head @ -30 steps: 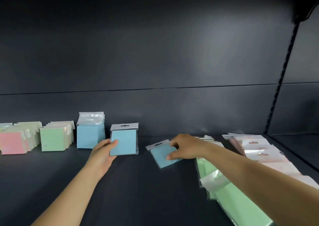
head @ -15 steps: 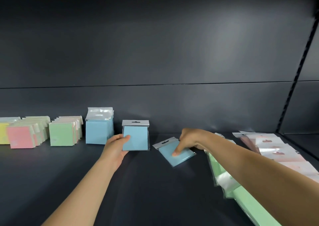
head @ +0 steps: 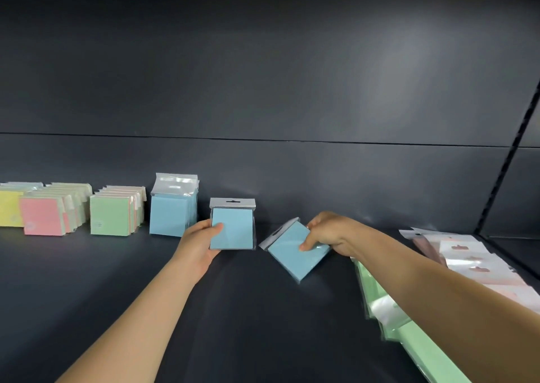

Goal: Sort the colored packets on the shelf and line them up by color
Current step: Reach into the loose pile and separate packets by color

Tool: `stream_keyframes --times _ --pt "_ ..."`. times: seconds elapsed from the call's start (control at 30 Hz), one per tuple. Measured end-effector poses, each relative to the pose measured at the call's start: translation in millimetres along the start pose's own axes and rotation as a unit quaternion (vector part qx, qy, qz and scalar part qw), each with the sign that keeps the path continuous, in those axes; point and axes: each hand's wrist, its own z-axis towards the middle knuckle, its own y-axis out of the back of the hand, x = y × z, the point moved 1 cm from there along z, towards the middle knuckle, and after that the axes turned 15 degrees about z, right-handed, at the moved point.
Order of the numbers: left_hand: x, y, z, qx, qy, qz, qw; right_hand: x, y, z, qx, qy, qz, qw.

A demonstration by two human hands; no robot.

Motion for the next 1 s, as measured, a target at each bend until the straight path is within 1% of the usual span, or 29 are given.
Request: stream_keyframes --times 0.07,0.13,0.2,0.27,0.37,0.47,0.6,0.67,0.7,0.73,0.8,0.87,1.0 --pt "-1 0 -1 0.013 -0.008 -0.002 1.000 3 1 -5 -0.009 0.029 0.027 0.999" --pt "-2 -1 -3 0.019 -0.014 -0.004 1.000 6 1 -11 -0.007 0.062 0.101 0.993" --pt "-3 -3 -6 0.022 -0.016 0.001 1.000 9 -4 -19 -0.005 0.089 0.202 0.975" --pt "-3 -8 -14 0.030 -0.015 0.003 0.999 8 -13 -21 -0.012 0.091 0.275 0.957" --pt "-5 -18 -29 0.059 -0.019 -0.008 0.998 6 -37 -17 -0.060 0.089 0.302 0.947" --pt "-10 -20 -39 0.083 -0.025 -0.033 0.996 6 -64 -17 -0.087 0.095 0.316 0.940" --pt "-28 7 -49 0.107 -0.048 -0.031 0.993 16 -104 -29 -0.117 0.139 0.312 0.933" --pt "-32 32 -53 0.130 -0.071 0.026 0.989 22 -133 -38 -0.120 0.156 0.328 0.924" --pt "-34 46 -53 0.140 -0.091 0.078 0.983 25 -149 -42 -0.121 0.163 0.344 0.917" --pt "-34 61 -51 0.144 -0.116 0.138 0.973 29 -166 -45 -0.123 0.168 0.360 0.910" --pt "-34 91 -46 0.126 -0.161 0.231 0.951 39 -200 -51 -0.133 0.179 0.372 0.901" --pt "-39 119 -45 0.103 -0.186 0.266 0.940 50 -230 -55 -0.152 0.195 0.371 0.895" --pt "-41 160 -48 0.103 -0.199 0.283 0.932 61 -271 -66 -0.188 0.223 0.342 0.893"
